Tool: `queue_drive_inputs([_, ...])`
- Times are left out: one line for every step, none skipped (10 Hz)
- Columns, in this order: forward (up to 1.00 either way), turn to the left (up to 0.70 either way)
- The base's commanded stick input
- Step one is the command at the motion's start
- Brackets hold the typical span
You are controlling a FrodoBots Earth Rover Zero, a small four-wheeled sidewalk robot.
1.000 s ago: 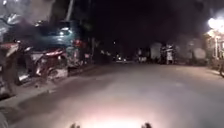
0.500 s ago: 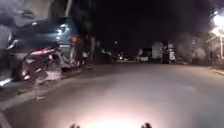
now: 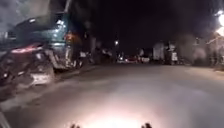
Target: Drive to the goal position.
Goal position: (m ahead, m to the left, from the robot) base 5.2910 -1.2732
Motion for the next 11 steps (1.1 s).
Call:
queue_drive_inputs([0.7,0.0])
queue_drive_inputs([0.7,0.0])
queue_drive_inputs([0.7,0.0])
queue_drive_inputs([0.7,0.0])
queue_drive_inputs([0.7,0.0])
queue_drive_inputs([0.7,0.0])
queue_drive_inputs([0.7,0.0])
queue_drive_inputs([0.7,0.0])
queue_drive_inputs([0.7,0.0])
queue_drive_inputs([0.7,0.0])
queue_drive_inputs([0.7,0.0])
